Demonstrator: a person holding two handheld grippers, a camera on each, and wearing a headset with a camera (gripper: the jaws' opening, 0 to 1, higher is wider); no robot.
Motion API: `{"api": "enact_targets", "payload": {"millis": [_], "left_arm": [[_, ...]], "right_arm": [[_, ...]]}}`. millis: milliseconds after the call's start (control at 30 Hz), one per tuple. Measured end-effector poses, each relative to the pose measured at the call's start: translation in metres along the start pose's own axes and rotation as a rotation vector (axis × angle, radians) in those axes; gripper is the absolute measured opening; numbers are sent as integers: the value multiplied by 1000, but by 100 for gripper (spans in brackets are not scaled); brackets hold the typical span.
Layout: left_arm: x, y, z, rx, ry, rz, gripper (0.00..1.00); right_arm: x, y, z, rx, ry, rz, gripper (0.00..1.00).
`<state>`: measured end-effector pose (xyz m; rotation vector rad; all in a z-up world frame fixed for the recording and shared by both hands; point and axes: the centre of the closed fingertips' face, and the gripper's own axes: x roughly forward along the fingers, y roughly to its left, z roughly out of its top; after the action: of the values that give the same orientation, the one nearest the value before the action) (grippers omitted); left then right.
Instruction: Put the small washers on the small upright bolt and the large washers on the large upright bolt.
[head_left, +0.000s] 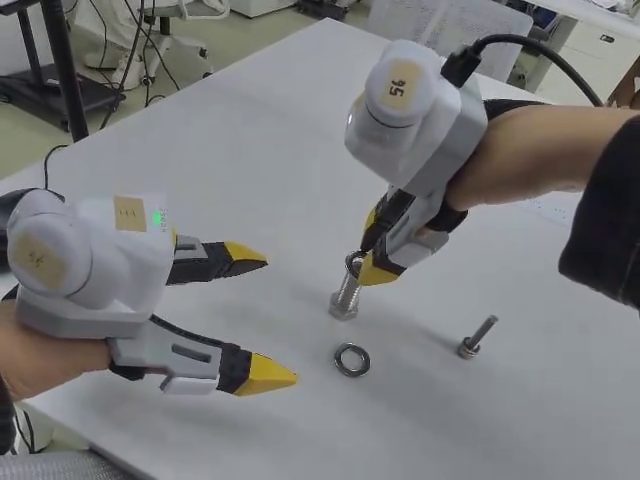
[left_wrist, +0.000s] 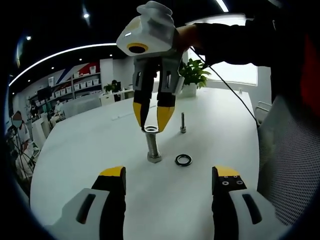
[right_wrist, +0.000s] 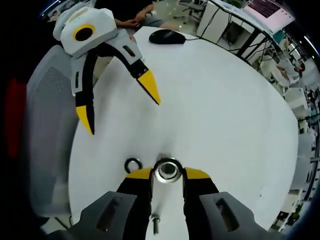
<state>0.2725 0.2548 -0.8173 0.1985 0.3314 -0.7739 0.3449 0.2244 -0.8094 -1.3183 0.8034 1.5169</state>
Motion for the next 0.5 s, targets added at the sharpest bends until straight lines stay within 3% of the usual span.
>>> {"api": "enact_targets", "payload": {"millis": [500], "left_arm": [[0,1,-4,-6,24,-1,69]], "right_arm": [[9,1,1,-3,16,24,24]]}}
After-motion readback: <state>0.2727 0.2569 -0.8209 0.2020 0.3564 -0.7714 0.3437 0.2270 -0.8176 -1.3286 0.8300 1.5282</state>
